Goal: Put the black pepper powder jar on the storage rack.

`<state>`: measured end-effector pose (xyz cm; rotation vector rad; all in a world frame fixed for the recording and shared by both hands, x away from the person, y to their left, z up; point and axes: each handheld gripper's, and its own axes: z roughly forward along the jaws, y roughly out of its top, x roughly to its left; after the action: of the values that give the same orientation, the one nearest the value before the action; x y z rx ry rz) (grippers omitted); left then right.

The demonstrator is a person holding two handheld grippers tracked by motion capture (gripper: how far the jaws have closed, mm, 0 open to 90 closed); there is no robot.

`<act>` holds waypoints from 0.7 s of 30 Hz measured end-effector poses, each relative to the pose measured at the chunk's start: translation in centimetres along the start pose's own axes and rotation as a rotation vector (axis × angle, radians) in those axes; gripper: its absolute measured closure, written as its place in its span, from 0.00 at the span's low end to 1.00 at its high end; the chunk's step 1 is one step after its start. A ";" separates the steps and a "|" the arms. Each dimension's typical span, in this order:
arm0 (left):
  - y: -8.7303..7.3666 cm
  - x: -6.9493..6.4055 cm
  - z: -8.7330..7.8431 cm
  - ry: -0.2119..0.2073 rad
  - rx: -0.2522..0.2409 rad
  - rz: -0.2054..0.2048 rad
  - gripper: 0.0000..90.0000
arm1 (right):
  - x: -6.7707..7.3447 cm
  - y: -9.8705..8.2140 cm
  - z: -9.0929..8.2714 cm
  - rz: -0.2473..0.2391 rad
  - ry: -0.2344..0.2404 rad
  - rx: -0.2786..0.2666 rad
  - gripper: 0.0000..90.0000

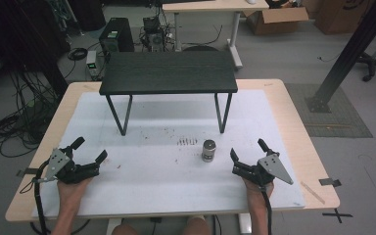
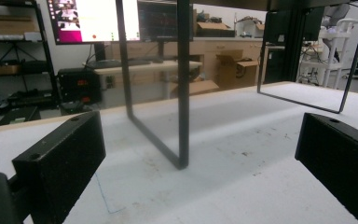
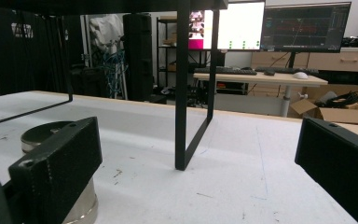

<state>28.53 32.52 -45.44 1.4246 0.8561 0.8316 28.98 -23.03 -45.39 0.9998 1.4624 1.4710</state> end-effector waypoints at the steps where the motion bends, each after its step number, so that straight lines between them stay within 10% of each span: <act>1: 0.0 0.0 0.0 0.000 0.000 0.000 0.02 | 0.0 0.0 0.0 0.000 0.000 0.000 0.00; 21: 0.0 0.0 0.0 0.002 0.002 -0.002 0.03 | -0.1 0.0 0.0 0.002 0.021 0.001 0.00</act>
<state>28.56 32.51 -45.43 1.4247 0.8597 0.8305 29.05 -23.08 -45.37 0.9894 1.4781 1.4864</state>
